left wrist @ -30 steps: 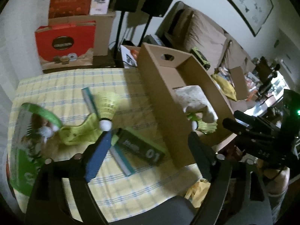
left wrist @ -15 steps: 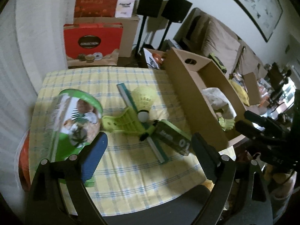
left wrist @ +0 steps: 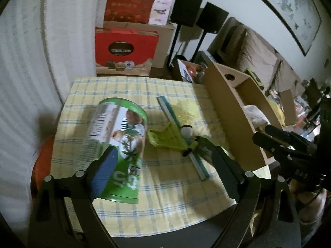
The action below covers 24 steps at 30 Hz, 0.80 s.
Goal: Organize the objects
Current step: 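Reach the right gripper to the shuttlecock on the green racket and grasp it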
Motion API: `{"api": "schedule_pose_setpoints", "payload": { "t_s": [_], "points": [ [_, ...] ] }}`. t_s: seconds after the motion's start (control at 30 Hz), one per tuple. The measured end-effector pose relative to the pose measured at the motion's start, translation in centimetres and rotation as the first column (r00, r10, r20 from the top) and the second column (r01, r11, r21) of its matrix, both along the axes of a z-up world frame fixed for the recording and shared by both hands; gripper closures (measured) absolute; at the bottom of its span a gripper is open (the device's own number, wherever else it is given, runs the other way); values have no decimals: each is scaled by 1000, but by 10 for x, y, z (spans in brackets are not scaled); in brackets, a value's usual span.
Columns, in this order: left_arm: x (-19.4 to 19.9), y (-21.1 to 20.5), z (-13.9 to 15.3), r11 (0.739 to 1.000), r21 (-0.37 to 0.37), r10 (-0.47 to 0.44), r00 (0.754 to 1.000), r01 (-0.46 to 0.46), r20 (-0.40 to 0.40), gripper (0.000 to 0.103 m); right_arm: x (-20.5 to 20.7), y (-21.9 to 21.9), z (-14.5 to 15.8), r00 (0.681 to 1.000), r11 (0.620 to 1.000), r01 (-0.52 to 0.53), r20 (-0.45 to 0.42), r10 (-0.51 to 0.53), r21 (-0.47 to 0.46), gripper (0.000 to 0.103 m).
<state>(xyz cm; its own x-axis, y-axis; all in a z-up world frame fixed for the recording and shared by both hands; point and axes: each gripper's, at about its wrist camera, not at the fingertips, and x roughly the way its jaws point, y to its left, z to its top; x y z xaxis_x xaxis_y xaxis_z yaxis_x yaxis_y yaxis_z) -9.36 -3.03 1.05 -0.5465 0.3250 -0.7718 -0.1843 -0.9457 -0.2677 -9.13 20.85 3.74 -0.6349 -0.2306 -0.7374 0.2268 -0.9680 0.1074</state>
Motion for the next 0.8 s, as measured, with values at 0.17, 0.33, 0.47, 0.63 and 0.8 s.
{"api": "schedule_pose_setpoints", "payload": {
  "t_s": [0.17,0.33,0.47,0.63,0.8],
  "points": [
    [-2,-11,-3,1000,-11,22,1000,-22,-8,1,-11,-9,-5,1000,999,8,9,-8,-38,14],
    [-5,-19,-6,999,-22,38,999,-38,-9,1,-28,-19,-13,999,999,17,40,-15,-48,14],
    [-7,-19,-8,998,-52,34,999,-34,-11,1,-43,-26,-23,998,999,24,65,-21,-36,14],
    [-8,-20,-9,996,-80,41,999,-43,-27,1,-71,-32,-44,992,999,50,119,-47,-19,14],
    [-11,-20,-15,995,-84,44,999,-45,-21,1,-93,-34,-64,983,996,75,174,-65,-50,14]
  ]
}}
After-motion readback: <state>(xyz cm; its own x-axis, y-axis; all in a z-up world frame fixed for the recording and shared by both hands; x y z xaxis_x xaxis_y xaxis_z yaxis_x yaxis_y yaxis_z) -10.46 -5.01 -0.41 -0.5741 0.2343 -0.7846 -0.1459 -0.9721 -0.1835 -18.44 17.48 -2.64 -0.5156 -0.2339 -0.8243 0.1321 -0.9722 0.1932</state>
